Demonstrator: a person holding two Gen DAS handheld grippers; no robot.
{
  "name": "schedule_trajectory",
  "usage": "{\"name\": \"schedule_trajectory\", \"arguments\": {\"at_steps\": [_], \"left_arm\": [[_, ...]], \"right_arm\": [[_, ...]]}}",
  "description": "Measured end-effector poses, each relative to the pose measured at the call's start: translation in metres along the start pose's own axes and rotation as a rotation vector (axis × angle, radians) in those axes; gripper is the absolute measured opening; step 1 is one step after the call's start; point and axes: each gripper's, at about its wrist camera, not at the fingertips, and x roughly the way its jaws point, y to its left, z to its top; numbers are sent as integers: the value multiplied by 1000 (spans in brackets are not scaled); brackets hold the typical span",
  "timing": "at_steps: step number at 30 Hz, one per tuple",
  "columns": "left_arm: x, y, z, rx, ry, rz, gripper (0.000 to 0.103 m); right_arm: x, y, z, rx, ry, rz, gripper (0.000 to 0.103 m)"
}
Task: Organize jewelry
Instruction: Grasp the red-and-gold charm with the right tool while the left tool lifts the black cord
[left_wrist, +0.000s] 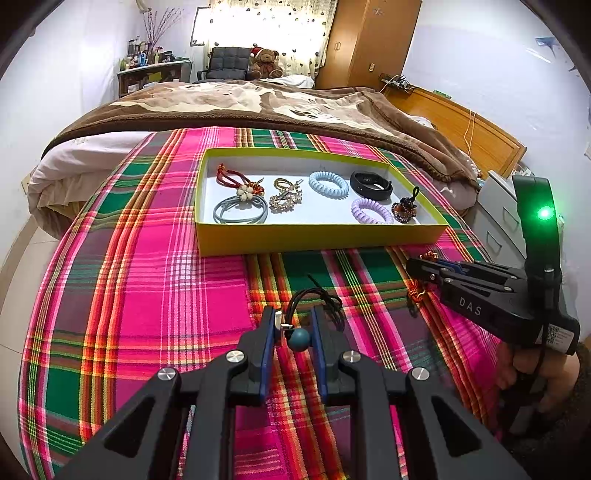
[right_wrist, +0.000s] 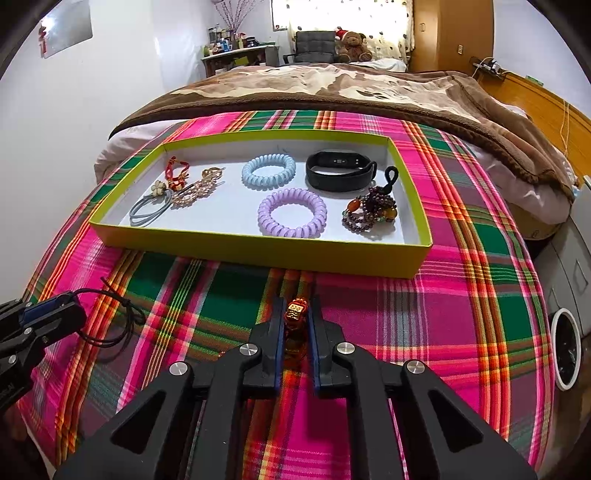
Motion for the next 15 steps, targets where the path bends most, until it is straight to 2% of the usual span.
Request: {"name": "schedule_trajectory", "arguments": {"at_steps": [10,15], "left_arm": [[-6,-1,2,3,-10,8,19],[-10,0,3,4,-17,10,19]], "right_arm": [[-12,-5,-5,23,-33,27,9],[-22,-8,-6,46,-60,76,9]]}}
